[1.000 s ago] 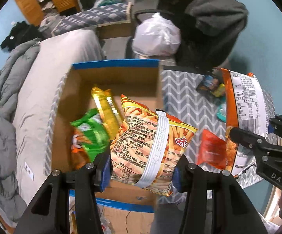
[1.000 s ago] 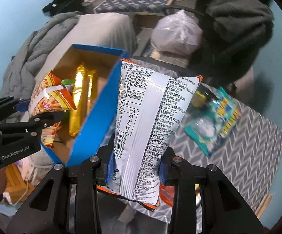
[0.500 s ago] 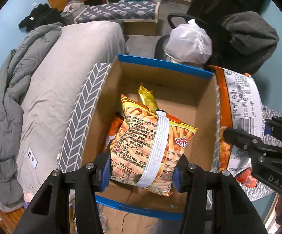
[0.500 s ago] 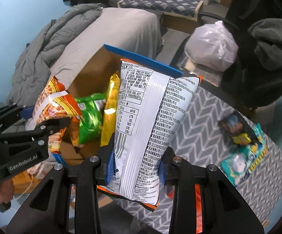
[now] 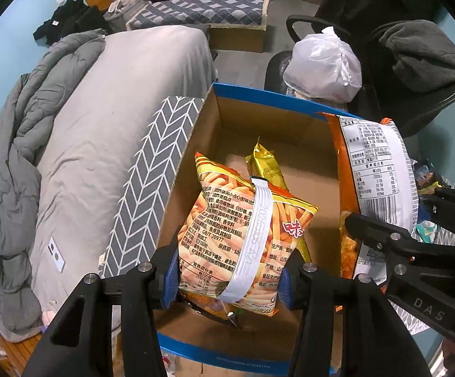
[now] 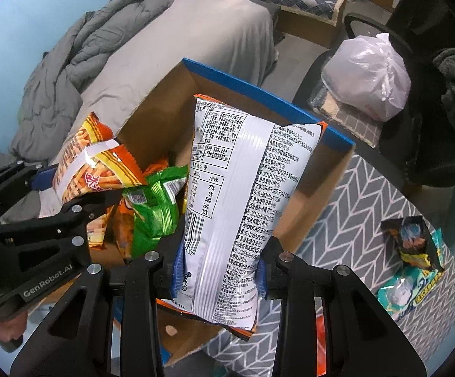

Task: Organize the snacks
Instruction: 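Open both tools over the box, dropping the stick pack and white bag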

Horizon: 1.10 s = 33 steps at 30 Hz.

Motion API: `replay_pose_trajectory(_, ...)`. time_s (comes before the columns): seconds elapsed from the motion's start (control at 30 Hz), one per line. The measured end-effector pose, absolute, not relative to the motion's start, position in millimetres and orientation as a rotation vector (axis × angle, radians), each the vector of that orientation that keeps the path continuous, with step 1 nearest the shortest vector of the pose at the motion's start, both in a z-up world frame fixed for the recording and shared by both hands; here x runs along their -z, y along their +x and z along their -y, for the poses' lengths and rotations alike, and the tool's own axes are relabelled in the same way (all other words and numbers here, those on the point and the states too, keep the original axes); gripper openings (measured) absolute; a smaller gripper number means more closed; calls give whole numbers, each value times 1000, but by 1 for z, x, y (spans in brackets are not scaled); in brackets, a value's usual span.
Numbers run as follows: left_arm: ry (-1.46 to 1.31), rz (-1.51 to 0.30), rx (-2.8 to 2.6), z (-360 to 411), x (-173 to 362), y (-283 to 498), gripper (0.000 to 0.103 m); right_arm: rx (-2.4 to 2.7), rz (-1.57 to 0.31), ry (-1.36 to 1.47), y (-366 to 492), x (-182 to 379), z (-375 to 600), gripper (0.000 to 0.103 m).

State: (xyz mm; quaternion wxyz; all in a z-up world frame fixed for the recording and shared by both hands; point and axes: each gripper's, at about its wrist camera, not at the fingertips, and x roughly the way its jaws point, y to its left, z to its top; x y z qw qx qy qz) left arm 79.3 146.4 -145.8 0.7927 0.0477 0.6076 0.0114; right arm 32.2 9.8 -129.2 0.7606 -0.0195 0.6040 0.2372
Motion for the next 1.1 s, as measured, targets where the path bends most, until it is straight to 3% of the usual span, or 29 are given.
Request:
replay_pose_trajectory(0.27, 107, -1323, -44, -147, 149, 83, 53, -532, -1351, -25, 40, 136, -15, 36)
replay_pose_trajectory(0.37, 124, -1336, -50, -146, 150, 83, 56, -519, -1347, -35, 41, 134, -14, 46)
replay_pose_trajectory(0.47, 128, -1321, -54, -144, 146, 81, 66, -517, -1341, -28, 41, 130, -10, 58)
replay_pose_trajectory(0.7, 131, -1310, -54, -138, 132, 77, 72, -490, -1305, -59, 37, 119, 2, 66)
replay_pose_trajectory(1.1, 71, -1302, -23, -118, 109, 66, 75, -472, -1282, -91, 26, 107, 36, 66)
